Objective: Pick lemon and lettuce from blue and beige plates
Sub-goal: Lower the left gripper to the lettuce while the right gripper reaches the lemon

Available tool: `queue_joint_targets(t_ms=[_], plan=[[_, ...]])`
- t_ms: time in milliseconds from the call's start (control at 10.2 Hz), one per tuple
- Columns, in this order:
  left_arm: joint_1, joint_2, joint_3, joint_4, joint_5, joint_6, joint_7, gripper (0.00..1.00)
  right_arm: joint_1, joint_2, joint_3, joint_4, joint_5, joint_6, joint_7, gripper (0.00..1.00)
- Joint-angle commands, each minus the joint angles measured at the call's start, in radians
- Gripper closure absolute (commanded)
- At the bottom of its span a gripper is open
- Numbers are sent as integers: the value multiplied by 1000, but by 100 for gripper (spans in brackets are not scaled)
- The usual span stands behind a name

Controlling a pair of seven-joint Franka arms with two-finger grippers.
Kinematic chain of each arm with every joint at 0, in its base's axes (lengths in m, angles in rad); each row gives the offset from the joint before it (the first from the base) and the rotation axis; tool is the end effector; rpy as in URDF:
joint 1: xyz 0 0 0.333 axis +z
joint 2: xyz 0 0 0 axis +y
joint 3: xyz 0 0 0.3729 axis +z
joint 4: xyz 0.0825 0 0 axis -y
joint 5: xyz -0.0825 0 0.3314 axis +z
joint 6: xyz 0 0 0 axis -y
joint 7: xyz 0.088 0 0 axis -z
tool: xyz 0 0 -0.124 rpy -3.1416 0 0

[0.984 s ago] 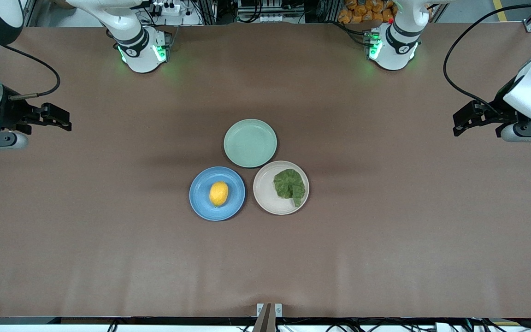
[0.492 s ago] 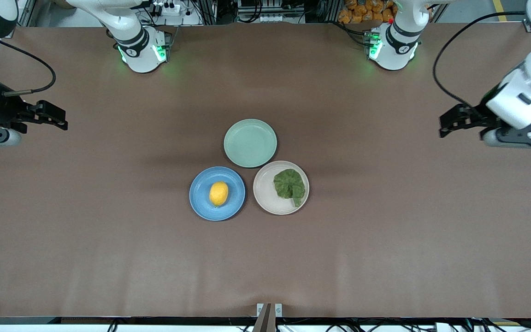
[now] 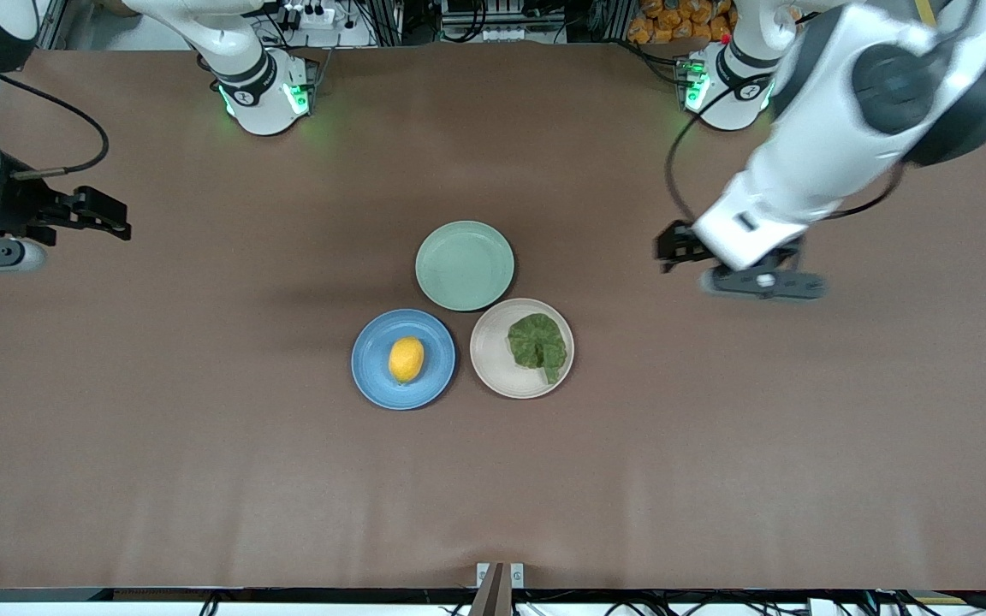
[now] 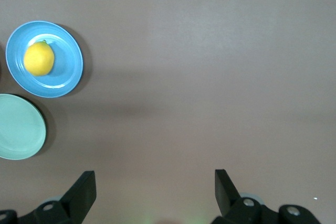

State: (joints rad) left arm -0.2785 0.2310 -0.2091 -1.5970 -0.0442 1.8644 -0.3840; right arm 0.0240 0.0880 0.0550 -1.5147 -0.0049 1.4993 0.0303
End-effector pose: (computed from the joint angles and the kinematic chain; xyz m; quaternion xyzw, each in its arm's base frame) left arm 0.5333 -0.2719 0.5548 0.9979 -0.0426 -0.0003 0.0495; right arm 0.5220 0.0391 0.6367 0.9984 0.0243 -0.0515 0.0029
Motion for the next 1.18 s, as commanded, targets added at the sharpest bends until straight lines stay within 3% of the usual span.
queue_joint_targets(t_ms=[0, 393, 590, 787, 1082], plan=[[-103, 138, 7, 17, 45, 131, -111, 0, 69, 89, 8, 2, 19, 102, 161, 0], [-240, 390, 13, 52, 176, 415, -291, 0, 194, 304, 61, 2, 17, 364, 501, 0], [-286, 477, 39, 80, 204, 468, -306, 0, 200, 393, 135, 2, 19, 450, 601, 0], [-312, 525, 77, 81, 222, 478, -367, 3, 269, 487, 146, 2, 8, 534, 718, 0], [-315, 557, 80, 83, 228, 478, -424, 7, 309, 576, 146, 1, 2, 680, 755, 0]])
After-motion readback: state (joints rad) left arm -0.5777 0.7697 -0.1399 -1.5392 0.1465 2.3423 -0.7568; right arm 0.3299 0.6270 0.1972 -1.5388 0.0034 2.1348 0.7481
